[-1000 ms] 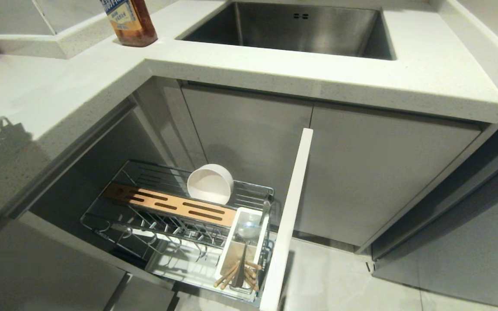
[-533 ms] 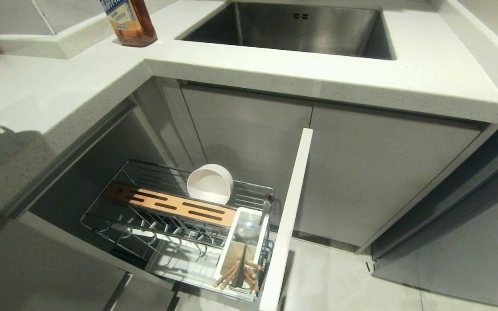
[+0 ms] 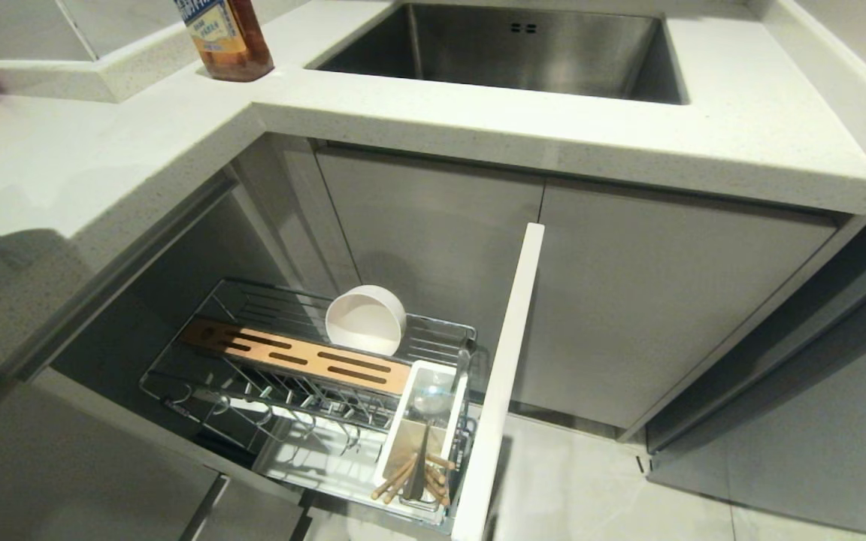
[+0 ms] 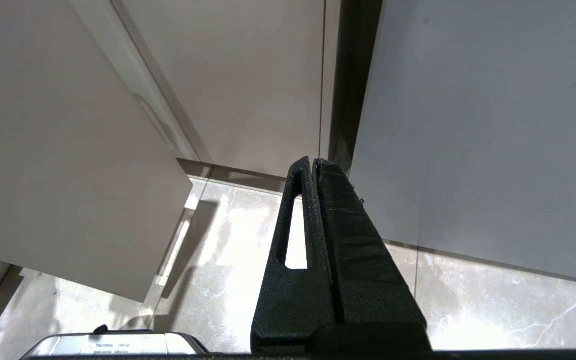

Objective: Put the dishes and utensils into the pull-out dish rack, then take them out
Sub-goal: Pick up the plate and place it in the cupboard

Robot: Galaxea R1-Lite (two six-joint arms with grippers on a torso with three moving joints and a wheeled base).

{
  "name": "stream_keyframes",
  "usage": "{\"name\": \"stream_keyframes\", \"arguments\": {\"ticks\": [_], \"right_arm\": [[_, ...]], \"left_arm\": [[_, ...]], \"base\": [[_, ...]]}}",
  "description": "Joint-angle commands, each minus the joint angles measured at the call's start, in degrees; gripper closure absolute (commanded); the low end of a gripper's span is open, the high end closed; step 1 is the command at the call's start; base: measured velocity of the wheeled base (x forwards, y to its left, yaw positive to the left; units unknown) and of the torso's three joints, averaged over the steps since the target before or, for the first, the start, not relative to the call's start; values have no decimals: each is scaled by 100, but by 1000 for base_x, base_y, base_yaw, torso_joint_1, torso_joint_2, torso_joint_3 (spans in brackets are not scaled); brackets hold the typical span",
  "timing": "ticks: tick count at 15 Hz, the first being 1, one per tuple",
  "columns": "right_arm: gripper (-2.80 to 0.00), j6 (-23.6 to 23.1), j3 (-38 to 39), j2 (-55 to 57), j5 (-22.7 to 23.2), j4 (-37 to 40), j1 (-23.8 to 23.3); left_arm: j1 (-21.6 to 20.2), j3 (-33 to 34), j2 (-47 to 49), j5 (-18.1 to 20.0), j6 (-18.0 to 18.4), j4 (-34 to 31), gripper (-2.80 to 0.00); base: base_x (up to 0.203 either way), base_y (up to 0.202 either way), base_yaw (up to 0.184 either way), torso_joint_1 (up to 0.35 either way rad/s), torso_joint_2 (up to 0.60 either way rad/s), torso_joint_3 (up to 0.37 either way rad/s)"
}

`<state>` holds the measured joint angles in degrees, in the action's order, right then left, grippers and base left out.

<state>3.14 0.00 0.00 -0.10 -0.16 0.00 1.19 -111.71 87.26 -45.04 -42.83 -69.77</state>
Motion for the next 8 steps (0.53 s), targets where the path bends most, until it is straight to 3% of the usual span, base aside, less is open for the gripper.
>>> {"name": "stream_keyframes", "arguments": {"ticks": [1, 3, 8], "right_arm": [[0, 2, 0, 0, 1, -2, 0], [0, 2, 0, 9, 1, -2, 0], [0, 2, 0, 8, 1, -2, 0]], "left_arm": [[-136, 1, 71, 141, -32, -38, -280], [-259, 1, 123, 469, -62, -38, -280], [-418, 27, 159, 620, -86, -37, -280]], "base": [[0, 0, 0, 0, 0, 0], [0, 0, 0, 0, 0, 0], [0, 0, 0, 0, 0, 0]]}}
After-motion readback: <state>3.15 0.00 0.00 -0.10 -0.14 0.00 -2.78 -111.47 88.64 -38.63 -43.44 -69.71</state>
